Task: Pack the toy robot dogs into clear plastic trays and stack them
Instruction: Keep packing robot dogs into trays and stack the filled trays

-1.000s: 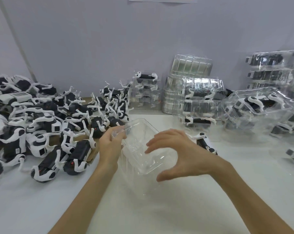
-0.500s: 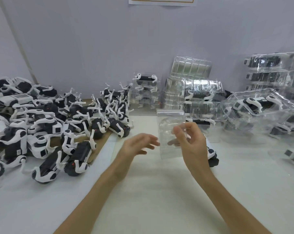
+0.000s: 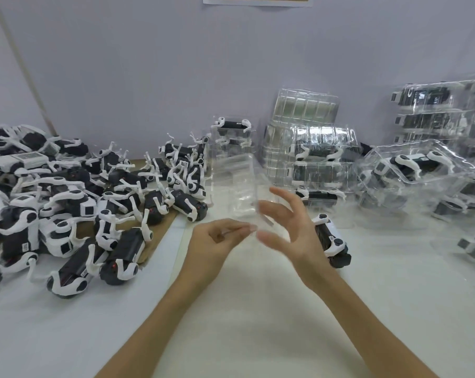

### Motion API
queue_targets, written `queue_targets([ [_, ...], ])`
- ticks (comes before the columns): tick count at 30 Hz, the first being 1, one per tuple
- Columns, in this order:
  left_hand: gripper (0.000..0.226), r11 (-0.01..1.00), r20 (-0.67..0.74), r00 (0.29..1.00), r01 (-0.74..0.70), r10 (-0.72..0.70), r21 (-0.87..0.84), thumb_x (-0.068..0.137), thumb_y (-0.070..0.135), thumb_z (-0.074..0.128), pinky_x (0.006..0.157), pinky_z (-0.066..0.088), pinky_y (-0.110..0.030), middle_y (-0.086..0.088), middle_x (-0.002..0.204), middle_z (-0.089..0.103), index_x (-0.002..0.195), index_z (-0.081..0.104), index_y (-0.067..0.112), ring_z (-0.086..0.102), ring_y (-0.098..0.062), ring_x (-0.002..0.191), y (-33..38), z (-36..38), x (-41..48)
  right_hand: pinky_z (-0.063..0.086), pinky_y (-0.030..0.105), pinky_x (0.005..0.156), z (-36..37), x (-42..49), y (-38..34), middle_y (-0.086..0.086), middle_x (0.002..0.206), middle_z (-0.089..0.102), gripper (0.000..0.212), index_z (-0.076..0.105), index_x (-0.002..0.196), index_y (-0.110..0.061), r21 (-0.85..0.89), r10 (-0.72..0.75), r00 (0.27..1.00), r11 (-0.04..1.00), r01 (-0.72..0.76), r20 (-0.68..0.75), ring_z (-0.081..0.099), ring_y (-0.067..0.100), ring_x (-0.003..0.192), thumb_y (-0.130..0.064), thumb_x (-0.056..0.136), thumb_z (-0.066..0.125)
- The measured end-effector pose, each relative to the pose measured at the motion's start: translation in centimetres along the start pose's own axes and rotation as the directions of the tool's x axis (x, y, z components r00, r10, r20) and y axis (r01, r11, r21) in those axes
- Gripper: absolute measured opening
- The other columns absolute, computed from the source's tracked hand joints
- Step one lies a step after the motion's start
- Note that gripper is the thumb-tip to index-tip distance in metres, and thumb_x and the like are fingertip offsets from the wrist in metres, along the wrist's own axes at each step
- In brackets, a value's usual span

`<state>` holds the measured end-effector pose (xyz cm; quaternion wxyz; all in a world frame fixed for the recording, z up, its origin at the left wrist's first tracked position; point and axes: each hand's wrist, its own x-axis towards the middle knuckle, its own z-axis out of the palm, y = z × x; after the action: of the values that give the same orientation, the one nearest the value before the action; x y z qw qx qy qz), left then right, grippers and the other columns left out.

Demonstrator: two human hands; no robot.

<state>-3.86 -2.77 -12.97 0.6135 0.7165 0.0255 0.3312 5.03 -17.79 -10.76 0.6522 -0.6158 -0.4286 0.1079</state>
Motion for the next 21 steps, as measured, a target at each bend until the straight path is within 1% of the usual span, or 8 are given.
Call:
queue_targets([
  [2, 0.009, 0.984, 0.011, 0.999, 0.049, -0.048, -0.171, 0.084, 0.024, 0.074, 0.082, 0.056, -0.026, -0.008, 0.094, 0.077, 0.083, 0.080, 0.019, 0.075, -0.025, 0.091, 0.5, -0.4, 0.1, 0.037, 0.013, 0.102, 0.1, -0.1, 0.5, -0.016, 0.122, 0.063, 0.066, 0.051, 0.133, -0.026, -0.338, -0.083, 0.996, 0.937, 0.084, 0.018, 0.052, -0.003, 0.123, -0.020, 0.076, 0.085],
  [4, 0.022, 0.952, 0.047, 0.994, 0.112, -0.103, -0.286, 0.082, 0.037, 0.078, 0.080, 0.057, -0.028, -0.014, 0.096, 0.076, 0.080, 0.078, 0.015, 0.075, -0.031, 0.090, 0.7, -0.6, 0.1, 0.039, 0.021, 0.103, 0.5, -0.1, 0.9, -0.013, 0.118, 0.063, 0.049, 0.063, 0.119, -0.020, -0.471, -0.175, 0.985, 0.867, 0.162, 0.016, 0.054, 0.002, 0.118, -0.016, 0.076, 0.085],
  [7, 0.041, 0.917, 0.164, 0.976, 0.194, -0.144, -0.349, 0.071, 0.052, 0.083, 0.088, 0.056, -0.031, -0.016, 0.103, 0.075, 0.089, 0.078, 0.015, 0.073, -0.028, 0.099, 0.5, -0.6, 0.0, 0.046, 0.020, 0.083, 0.8, -0.1, 1.2, -0.007, 0.104, 0.064, 0.027, 0.070, 0.102, -0.015, -0.465, -0.266, 0.961, 0.862, 0.204, -0.072, 0.060, 0.011, 0.101, -0.009, 0.079, 0.082],
  [9, 0.037, 0.939, 0.230, 0.965, 0.190, -0.125, -0.287, 0.076, 0.048, 0.080, 0.095, 0.054, -0.032, -0.011, 0.112, 0.074, 0.102, 0.078, 0.022, 0.069, -0.023, 0.111, 0.3, -0.4, -0.1, 0.049, 0.018, 0.072, 0.6, 0.0, 1.3, -0.005, 0.101, 0.061, 0.026, 0.071, 0.101, -0.015, -0.371, -0.237, 0.962, 0.913, 0.172, -0.138, 0.060, 0.012, 0.091, -0.009, 0.080, 0.082],
  [13, 0.028, 0.963, 0.320, 0.941, 0.182, -0.112, -0.199, 0.091, 0.033, 0.067, 0.097, 0.052, -0.031, -0.002, 0.123, 0.071, 0.117, 0.073, 0.026, 0.062, -0.018, 0.123, 0.2, 0.0, -0.4, 0.054, 0.024, 0.072, -0.2, 0.3, 1.0, -0.002, 0.099, 0.058, 0.031, 0.071, 0.105, -0.019, -0.183, -0.155, 0.964, 0.976, 0.115, -0.218, 0.063, 0.010, 0.088, -0.020, 0.077, 0.083],
  [16, 0.023, 0.975, 0.261, 0.957, 0.171, -0.129, -0.144, 0.093, 0.028, 0.063, 0.081, 0.052, -0.022, 0.002, 0.119, 0.072, 0.113, 0.075, 0.030, 0.065, -0.012, 0.115, 0.4, 0.0, -0.3, 0.058, 0.031, 0.075, -0.1, 0.3, 1.0, -0.002, 0.099, 0.060, 0.032, 0.071, 0.107, -0.022, -0.121, -0.116, 0.977, 0.988, 0.095, -0.180, 0.066, 0.016, 0.093, -0.020, 0.077, 0.083],
  [19, 0.017, 0.982, 0.128, 0.983, 0.148, -0.132, -0.119, 0.090, 0.027, 0.066, 0.073, 0.051, -0.020, 0.001, 0.106, 0.076, 0.099, 0.079, 0.032, 0.068, -0.009, 0.098, 0.2, 0.0, -0.2, 0.058, 0.027, 0.078, 0.4, 0.1, 1.4, -0.002, 0.103, 0.061, 0.040, 0.069, 0.115, -0.022, -0.178, -0.136, 0.986, 0.977, 0.117, -0.100, 0.065, 0.018, 0.103, -0.012, 0.079, 0.083],
  [21, 0.013, 0.981, 0.088, 0.988, 0.138, -0.127, -0.139, 0.091, 0.025, 0.068, 0.074, 0.052, -0.020, -0.003, 0.098, 0.078, 0.095, 0.079, 0.028, 0.071, -0.014, 0.095, 0.1, -0.1, -0.3, 0.056, 0.023, 0.077, 0.7, 0.1, 1.6, -0.005, 0.105, 0.062, 0.042, 0.066, 0.112, -0.028, -0.265, -0.132, 0.985, 0.959, 0.098, -0.112, 0.065, 0.012, 0.101, -0.016, 0.077, 0.085],
])
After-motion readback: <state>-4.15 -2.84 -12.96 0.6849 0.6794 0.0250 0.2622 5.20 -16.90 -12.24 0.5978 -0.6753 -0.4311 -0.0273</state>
